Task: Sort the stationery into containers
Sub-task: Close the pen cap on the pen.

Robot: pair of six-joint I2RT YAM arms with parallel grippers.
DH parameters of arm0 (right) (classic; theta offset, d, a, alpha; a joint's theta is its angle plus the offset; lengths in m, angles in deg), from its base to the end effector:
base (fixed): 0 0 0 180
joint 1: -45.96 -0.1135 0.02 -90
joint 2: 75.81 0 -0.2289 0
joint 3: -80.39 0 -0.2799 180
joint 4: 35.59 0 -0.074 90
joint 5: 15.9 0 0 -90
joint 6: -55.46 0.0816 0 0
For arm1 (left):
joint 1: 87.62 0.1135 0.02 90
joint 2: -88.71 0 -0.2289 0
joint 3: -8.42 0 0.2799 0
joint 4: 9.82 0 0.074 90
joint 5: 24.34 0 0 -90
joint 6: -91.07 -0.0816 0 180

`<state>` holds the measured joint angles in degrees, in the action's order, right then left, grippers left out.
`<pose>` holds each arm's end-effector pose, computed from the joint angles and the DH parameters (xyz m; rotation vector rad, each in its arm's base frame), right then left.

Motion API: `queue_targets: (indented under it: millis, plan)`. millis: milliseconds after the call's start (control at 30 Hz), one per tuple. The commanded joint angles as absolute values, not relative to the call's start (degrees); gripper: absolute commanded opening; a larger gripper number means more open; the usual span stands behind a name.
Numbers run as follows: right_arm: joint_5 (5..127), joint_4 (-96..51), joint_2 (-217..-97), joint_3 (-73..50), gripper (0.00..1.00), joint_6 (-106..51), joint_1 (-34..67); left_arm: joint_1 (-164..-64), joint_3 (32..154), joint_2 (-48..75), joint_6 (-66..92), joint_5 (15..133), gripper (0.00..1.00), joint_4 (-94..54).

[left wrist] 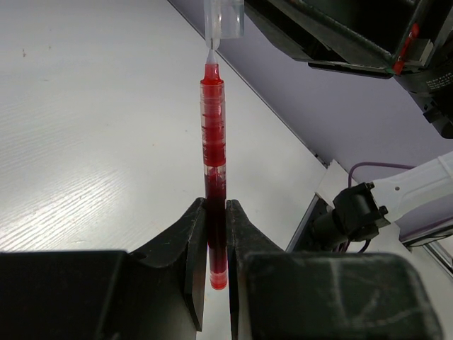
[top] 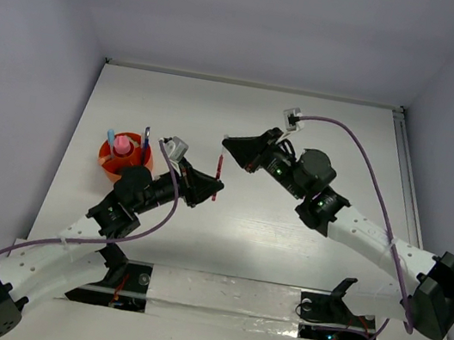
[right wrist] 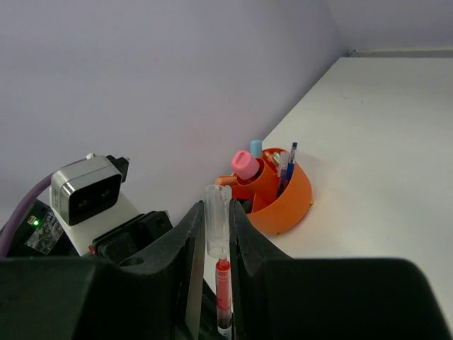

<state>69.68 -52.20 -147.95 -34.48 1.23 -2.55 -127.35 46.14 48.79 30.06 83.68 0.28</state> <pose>0.2476 0.2894 0.3231 -0.2387 1.5100 1.2562 0.1948 -0.1947 0.2705 0.4208 1.4981 -1.1926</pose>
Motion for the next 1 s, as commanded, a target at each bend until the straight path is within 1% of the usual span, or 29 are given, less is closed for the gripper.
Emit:
queue_targets:
  millis: [0, 367, 600, 967]
  plan:
    - [70.4, -55.5, -148.7, -32.2, 0.0, 0.6, -3.2, -127.4, 47.9, 50.0, 29.8, 84.7, 0.0, 3.2]
    - [70.6, -55.5, -150.0, -31.7, 0.0, 0.7, -3.2, -127.4, 48.2, 50.0, 29.8, 85.5, 0.0, 3.2]
    - [68.9, -55.3, -149.6, -32.4, 0.0, 1.3, -3.2, -127.4, 49.0, 50.6, 29.5, 83.9, 0.0, 2.5]
    - [67.5, -55.1, -145.2, -40.6, 0.0, 3.5, -5.0, -127.4, 53.3, 49.6, 30.2, 80.5, 0.0, 3.5]
